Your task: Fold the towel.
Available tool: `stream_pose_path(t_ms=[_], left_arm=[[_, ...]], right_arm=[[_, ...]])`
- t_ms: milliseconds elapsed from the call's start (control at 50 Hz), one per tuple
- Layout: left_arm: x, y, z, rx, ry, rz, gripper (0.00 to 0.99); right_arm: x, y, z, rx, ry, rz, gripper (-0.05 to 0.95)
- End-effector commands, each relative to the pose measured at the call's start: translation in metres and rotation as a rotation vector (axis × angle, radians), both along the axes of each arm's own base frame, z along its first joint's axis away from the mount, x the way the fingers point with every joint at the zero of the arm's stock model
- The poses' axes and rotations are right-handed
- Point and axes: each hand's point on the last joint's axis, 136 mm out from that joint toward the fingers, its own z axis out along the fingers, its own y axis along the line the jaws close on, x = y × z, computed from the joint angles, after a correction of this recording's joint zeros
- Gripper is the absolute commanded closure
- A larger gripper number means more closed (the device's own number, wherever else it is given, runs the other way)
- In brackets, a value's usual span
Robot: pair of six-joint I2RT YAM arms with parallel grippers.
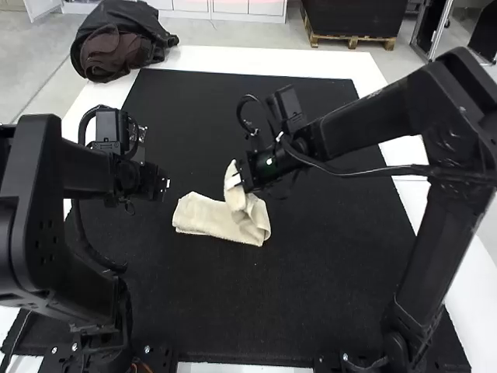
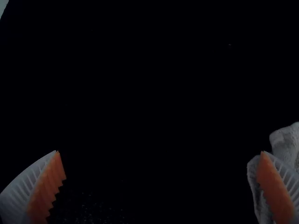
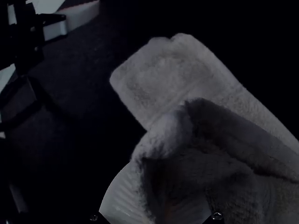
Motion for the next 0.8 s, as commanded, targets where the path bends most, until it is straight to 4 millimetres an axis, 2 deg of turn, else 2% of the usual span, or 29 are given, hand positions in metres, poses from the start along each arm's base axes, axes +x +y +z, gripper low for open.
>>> stream_pose_path(t_ms=[0,340,780], left_arm=[[0.001,0.005,0.007,-0.008,-0.025,0.030,0.039],[-0.005,0.003,-0.002,-0.012,-0.014,0.030,0.039],[-0.004,0.005,0.006,-0.008,-0.039,0.033,0.038]], right_arm=[[-0.003,0.020,0.006,0.027,-0.011,0.027,0.92],[-0.007,0.056,-0.001,0.045,-0.021,0.082,0.92],[0.001,0.089,-0.006,0.071,-0.044,0.112,0.92]])
